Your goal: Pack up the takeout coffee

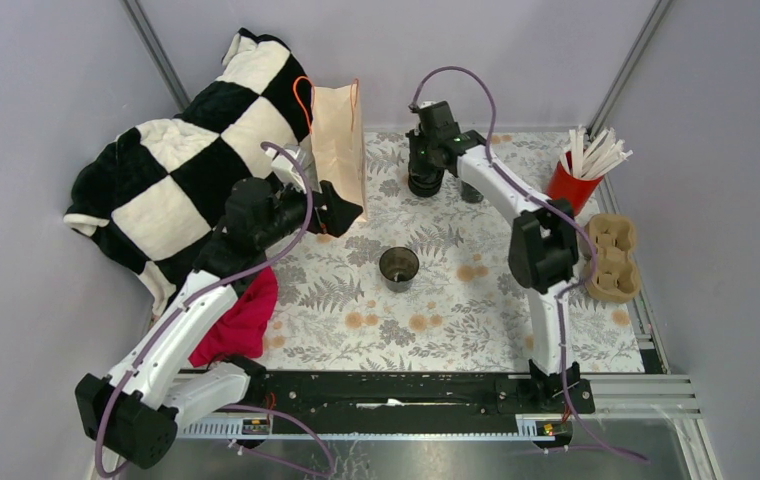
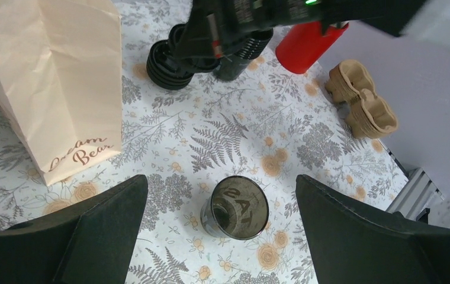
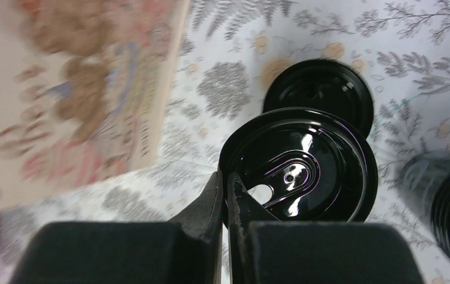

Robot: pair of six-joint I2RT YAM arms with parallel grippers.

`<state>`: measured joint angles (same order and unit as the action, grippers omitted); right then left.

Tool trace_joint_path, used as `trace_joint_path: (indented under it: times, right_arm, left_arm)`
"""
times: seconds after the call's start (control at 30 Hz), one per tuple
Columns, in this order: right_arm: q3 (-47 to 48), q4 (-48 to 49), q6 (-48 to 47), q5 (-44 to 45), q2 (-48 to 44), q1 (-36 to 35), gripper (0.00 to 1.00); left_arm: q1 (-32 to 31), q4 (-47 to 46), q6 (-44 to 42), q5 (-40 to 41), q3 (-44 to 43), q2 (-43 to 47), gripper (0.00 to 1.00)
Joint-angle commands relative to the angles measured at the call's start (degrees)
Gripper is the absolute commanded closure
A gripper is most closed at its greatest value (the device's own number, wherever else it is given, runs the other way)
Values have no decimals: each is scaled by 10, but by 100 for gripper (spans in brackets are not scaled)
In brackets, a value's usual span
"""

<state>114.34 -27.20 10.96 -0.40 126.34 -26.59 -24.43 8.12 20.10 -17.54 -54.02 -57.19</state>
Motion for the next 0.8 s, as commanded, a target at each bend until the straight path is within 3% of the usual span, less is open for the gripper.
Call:
trace_joint_path:
  times: [0.0, 0.27, 0.53, 0.77]
  right_arm:
    - [-100, 47, 41, -114, -154, -6, 93]
    - [-298, 140, 103, -244, -330, -20, 92]
    - [-383, 160, 123, -275, -429, -120, 94]
    - [-436, 207, 145, -297, -474, -158, 94]
  left_arm:
    - [9, -14, 13, -34, -30, -20, 1]
    - [22, -34, 51, -64, -25, -34, 1]
    - [34, 16, 265, -33, -33, -26, 1]
    - [39, 14, 327, -91, -22, -40, 9]
